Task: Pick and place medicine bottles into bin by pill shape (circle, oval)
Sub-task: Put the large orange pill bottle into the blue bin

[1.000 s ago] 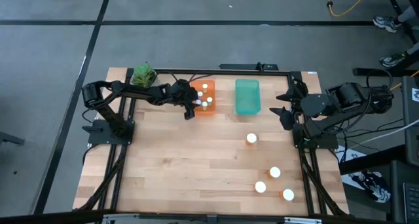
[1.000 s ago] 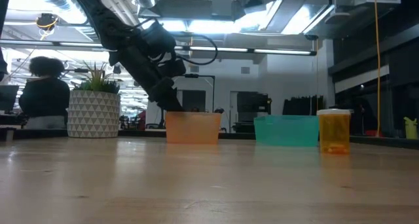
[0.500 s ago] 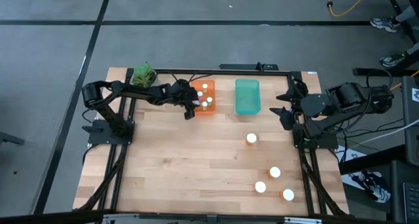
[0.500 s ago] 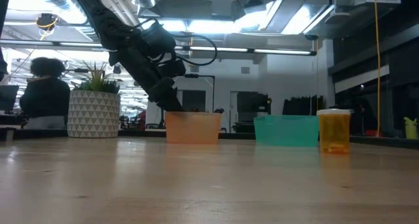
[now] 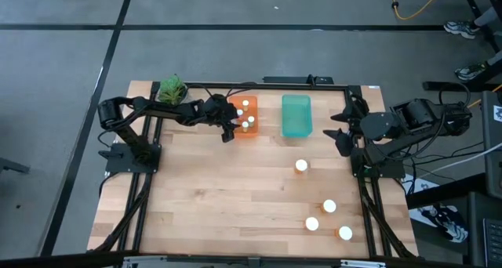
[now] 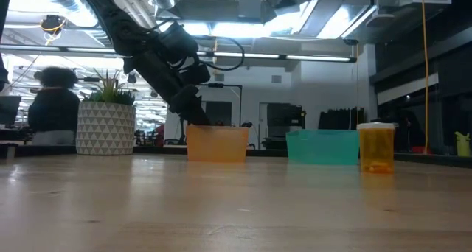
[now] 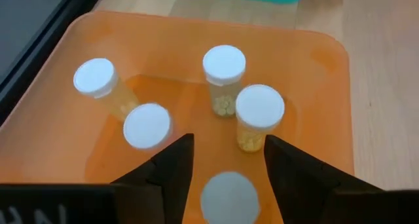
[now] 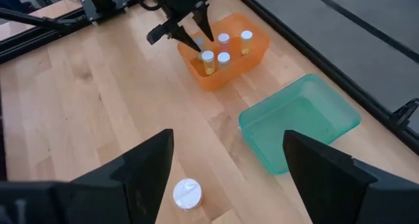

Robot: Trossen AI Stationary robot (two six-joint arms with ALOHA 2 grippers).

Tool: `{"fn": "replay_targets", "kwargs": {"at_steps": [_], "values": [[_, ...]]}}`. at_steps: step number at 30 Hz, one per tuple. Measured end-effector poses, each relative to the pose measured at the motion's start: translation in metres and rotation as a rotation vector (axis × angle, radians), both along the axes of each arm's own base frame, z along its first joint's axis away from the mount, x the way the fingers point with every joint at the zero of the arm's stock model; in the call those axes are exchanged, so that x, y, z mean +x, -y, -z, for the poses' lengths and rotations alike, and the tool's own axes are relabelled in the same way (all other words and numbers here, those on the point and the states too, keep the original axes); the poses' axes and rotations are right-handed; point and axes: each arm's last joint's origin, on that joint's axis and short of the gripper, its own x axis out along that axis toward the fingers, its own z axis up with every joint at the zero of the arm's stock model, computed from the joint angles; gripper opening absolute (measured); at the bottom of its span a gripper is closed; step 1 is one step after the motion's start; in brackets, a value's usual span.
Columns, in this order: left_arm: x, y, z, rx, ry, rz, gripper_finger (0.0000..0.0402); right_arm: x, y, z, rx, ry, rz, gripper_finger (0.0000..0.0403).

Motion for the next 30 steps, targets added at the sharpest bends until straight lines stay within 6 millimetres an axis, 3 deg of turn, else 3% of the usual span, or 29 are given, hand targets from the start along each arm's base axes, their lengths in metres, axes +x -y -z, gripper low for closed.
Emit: {"fn": "replay_targets", "kwargs": {"at_steps": [5,15,22,30], "values": [[0.003,-0.001,-0.006,0.012,0.022,0.001,0.0177,0.0,0.0,0.0,0.005,-0.002,-0.005,0.0289],[0.024,-0.003,-0.039,0.029,0.063,0.019,0.0177,0.0,0.0,0.0,0.008,-0.001,-0.004,0.0289],[0.033,0.009,-0.076,-0.133,-0.087,-0.037,0.0177,0.0,0.0,0.0,0.006,-0.002,-0.005,0.0289],[0.015,0.037,-0.104,-0.348,-0.309,-0.17,0.0177,0.0,0.0,0.0,0.006,-0.002,-0.005,0.0289]]}}
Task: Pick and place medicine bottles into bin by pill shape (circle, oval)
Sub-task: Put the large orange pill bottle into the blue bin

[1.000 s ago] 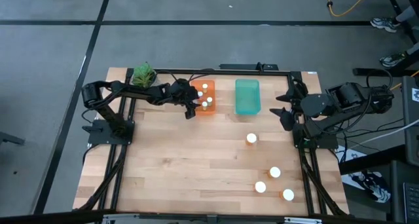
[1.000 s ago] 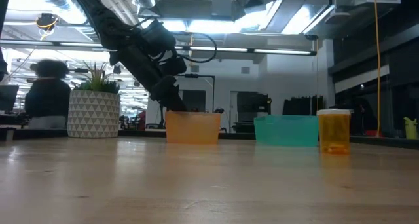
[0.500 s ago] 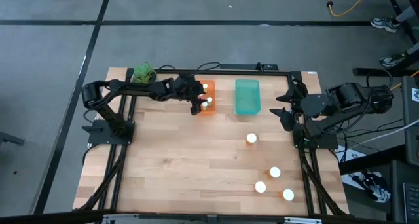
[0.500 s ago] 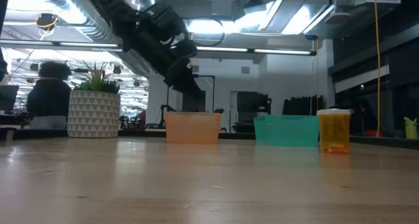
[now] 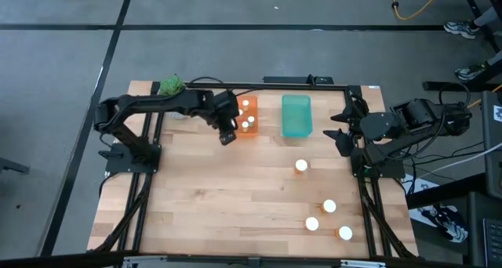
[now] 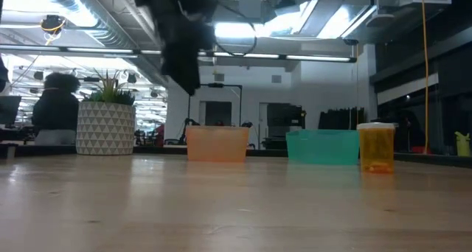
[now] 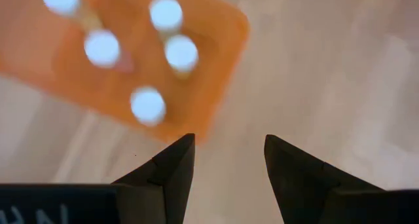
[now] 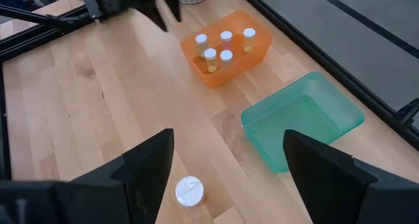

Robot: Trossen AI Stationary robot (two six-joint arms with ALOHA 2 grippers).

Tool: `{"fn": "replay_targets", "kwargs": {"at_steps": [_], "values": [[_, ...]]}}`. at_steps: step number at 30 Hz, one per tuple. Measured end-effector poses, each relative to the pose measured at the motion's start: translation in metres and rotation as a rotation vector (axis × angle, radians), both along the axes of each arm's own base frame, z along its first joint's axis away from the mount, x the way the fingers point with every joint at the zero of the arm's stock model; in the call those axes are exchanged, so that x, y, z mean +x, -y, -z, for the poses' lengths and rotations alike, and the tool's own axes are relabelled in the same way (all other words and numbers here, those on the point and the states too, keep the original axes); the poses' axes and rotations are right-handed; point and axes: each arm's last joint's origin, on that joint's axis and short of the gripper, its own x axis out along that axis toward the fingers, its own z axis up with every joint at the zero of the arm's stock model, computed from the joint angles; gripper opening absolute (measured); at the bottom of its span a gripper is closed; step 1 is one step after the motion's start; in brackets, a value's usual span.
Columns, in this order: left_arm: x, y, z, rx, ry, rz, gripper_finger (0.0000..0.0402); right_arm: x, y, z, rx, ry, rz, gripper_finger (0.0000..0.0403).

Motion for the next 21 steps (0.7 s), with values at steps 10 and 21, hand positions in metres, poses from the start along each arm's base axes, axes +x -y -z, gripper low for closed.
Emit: {"fn": "replay_targets", "kwargs": {"at_steps": [10,21], "values": [[-0.062,0.055,-0.044,0.127,0.162,0.028,0.0177,0.0,0.0,0.0,0.039,0.018,0.035,0.0289],[-0.154,0.097,-0.012,0.2,0.522,-0.088,0.0176,0.0,0.0,0.0,0.035,0.017,0.033,0.0289]]}}
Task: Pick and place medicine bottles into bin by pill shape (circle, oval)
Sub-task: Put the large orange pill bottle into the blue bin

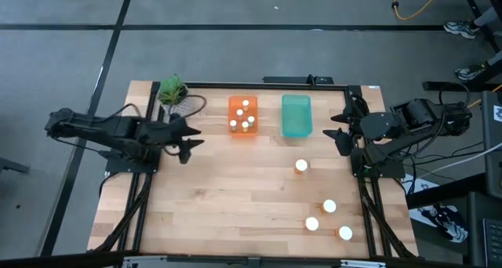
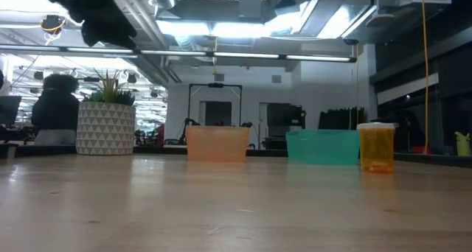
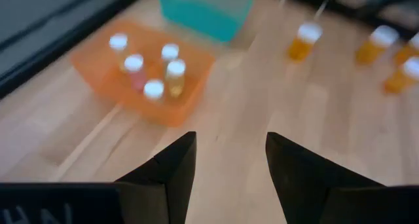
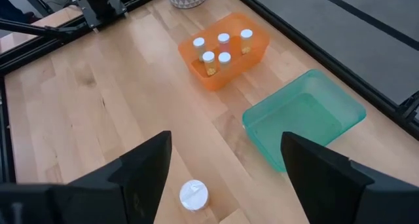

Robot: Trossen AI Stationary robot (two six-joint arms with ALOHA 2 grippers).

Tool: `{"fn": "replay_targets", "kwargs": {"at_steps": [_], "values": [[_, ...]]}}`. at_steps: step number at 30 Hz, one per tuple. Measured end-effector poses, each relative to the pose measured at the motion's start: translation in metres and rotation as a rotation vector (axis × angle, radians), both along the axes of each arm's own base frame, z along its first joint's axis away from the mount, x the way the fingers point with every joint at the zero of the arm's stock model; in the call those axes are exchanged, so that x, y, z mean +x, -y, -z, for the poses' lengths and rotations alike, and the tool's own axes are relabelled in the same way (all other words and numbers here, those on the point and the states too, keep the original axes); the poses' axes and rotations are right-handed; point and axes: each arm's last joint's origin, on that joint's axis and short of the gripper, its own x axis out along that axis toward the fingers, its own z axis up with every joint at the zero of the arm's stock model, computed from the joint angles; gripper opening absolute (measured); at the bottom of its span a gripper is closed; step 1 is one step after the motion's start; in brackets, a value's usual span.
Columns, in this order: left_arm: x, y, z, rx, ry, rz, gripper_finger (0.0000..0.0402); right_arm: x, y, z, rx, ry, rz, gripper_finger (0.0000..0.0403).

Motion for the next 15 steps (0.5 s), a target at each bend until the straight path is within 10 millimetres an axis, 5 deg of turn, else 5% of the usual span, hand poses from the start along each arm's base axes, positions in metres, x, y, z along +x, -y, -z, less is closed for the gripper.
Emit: {"fn": "replay_targets", "kwargs": {"at_steps": [7,15], "values": [[-0.031,0.002,0.02,0.121,0.311,0.014,0.0176,0.0,0.0,0.0,-0.001,-0.001,-0.001,0.0289],[-0.042,0.0,0.057,0.185,0.584,0.119,0.0176,0.0,0.0,0.0,-0.02,-0.009,-0.018,0.0289]]}}
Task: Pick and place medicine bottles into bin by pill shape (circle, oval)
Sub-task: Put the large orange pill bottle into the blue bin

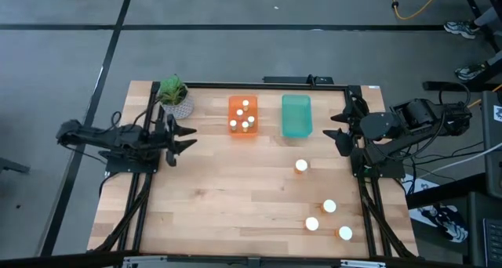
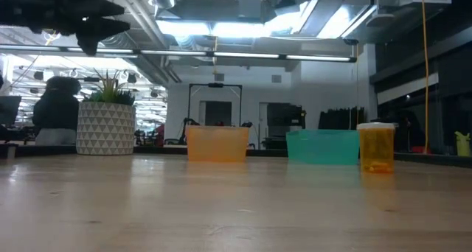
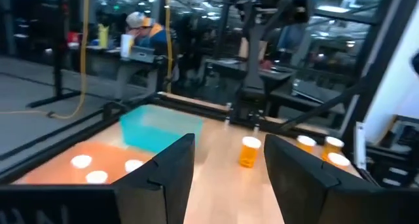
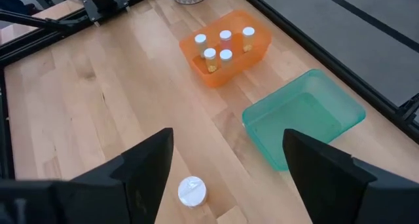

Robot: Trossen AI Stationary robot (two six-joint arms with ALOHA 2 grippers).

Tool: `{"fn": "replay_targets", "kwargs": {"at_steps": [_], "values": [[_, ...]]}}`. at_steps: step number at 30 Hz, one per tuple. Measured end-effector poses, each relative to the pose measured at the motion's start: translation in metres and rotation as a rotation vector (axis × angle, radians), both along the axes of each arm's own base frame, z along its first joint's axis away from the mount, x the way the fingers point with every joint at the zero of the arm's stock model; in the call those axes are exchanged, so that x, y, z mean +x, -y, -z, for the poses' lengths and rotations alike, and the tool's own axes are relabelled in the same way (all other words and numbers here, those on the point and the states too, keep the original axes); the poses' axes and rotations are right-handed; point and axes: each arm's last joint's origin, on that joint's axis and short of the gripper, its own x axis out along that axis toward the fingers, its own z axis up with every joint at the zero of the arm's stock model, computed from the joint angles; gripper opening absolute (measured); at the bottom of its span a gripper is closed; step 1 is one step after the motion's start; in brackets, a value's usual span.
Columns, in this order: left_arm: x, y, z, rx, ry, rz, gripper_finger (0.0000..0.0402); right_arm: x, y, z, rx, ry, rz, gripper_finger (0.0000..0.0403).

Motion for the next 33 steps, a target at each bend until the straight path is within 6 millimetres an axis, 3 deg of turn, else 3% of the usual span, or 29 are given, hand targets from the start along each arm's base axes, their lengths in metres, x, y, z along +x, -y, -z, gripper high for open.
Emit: {"fn": "replay_targets", "kwargs": {"at_steps": [14,25,33], "values": [[0.002,0.002,0.04,0.023,0.044,0.11,0.0176,0.0,0.0,0.0,0.002,0.001,0.002,0.0289],[0.002,0.003,0.043,0.101,0.007,0.128,0.0176,0.0,0.0,0.0,0.0,-0.001,0.001,0.0289],[0.003,-0.004,0.047,0.104,-0.042,0.083,0.0176,0.006,-0.002,0.021,0.002,-0.06,0.021,0.0289]]}}
